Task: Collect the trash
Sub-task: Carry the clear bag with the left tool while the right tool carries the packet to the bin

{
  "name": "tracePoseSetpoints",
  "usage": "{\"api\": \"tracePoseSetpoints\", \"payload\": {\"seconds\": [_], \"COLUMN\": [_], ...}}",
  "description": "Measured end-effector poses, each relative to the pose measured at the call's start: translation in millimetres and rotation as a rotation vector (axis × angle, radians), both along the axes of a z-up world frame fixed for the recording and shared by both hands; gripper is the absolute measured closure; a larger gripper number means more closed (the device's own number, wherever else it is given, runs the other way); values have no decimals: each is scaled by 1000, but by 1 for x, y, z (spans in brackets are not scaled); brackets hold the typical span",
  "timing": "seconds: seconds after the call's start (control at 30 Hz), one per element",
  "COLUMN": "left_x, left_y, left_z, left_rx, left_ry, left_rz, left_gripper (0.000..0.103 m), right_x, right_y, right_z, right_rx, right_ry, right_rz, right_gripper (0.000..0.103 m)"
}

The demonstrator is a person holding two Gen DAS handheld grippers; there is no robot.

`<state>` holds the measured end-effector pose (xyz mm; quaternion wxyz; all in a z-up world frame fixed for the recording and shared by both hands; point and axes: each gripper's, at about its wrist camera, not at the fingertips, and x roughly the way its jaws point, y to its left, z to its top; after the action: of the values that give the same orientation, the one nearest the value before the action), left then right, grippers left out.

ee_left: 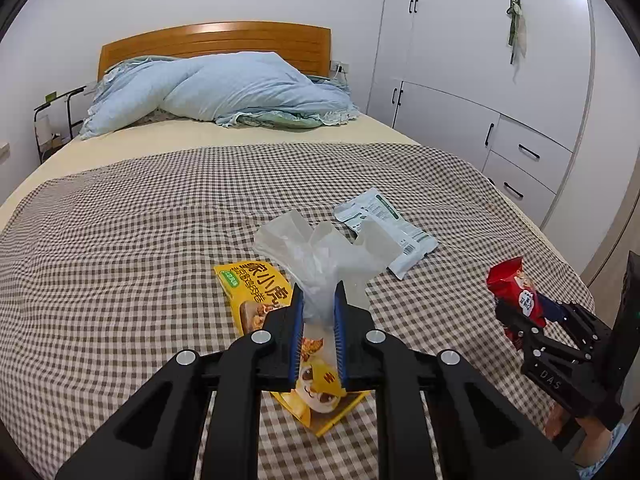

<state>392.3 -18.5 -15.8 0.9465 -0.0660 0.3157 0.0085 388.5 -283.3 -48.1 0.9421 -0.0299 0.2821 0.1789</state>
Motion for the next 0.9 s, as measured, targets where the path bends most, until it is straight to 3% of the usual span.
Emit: {"api": "tracePoseSetpoints", "payload": {"seconds": [0.9], "left_x": [-103], "left_y": [5], "left_z": [10], "left_rx": [-43], "left_ry": [-8], "left_rz": [25], "left_gripper": [92], "right_x": [-95], "right_y": [14], "right_z": [0], "right_rx": [75], "right_ry": [-73], "right_rz": [8], "right_gripper": [53]}}
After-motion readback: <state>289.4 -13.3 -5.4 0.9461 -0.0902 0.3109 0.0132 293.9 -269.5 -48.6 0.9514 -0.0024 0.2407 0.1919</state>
